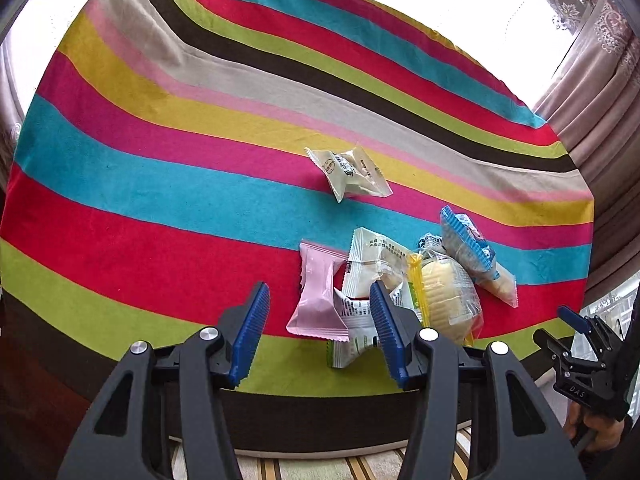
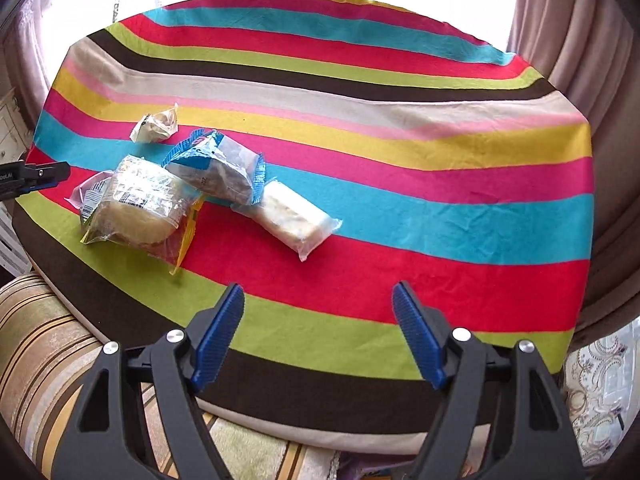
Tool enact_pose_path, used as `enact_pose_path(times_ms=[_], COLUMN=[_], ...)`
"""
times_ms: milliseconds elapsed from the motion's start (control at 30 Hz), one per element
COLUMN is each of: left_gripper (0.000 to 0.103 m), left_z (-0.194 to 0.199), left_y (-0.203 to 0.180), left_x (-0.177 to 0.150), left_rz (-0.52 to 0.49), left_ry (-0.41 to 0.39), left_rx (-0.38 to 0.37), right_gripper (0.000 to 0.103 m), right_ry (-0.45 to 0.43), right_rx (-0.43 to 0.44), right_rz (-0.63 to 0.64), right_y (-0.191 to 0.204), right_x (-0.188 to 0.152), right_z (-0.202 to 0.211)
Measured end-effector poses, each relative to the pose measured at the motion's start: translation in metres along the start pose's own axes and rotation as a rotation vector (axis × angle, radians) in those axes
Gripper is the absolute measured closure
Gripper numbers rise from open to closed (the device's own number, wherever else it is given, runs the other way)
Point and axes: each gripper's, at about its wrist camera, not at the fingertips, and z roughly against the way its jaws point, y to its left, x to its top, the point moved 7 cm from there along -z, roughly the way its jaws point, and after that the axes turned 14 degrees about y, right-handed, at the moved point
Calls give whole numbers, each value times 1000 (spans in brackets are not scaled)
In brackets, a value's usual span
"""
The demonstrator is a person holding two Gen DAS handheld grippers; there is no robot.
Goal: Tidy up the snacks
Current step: 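Move both open tools back over the remaining snacks, then grasp the pink wrapped bar with the left tool while the right tool grasps a clear bread bag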
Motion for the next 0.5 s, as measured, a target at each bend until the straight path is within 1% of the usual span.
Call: enact_pose_path(times_ms=[67, 133, 267, 433, 467, 500], left_gripper=[56, 59, 61, 70, 70, 74], left_z=[-12, -21, -32, -40, -41, -42], left_y=[0, 2, 1, 3, 4, 4], left_x=[5, 8, 9, 8, 8, 8], left_rz=[-3, 1, -8, -8, -8, -9], left_ry=[27, 50, 73, 93, 94, 97], left_rx=[0, 4, 1, -5, -8, -10], right_gripper=[26, 26, 26, 26, 26, 26], right_ry=[6, 19, 42, 66, 71, 78], right_rx=[-12, 1, -9, -3, 10, 24], right_rz=[55, 104, 177, 215, 221, 225], right_y=[6, 12, 19, 18, 19, 19], right_x=[12, 22, 41, 61, 64, 66], right_z=[-9, -19, -40, -57, -61, -64])
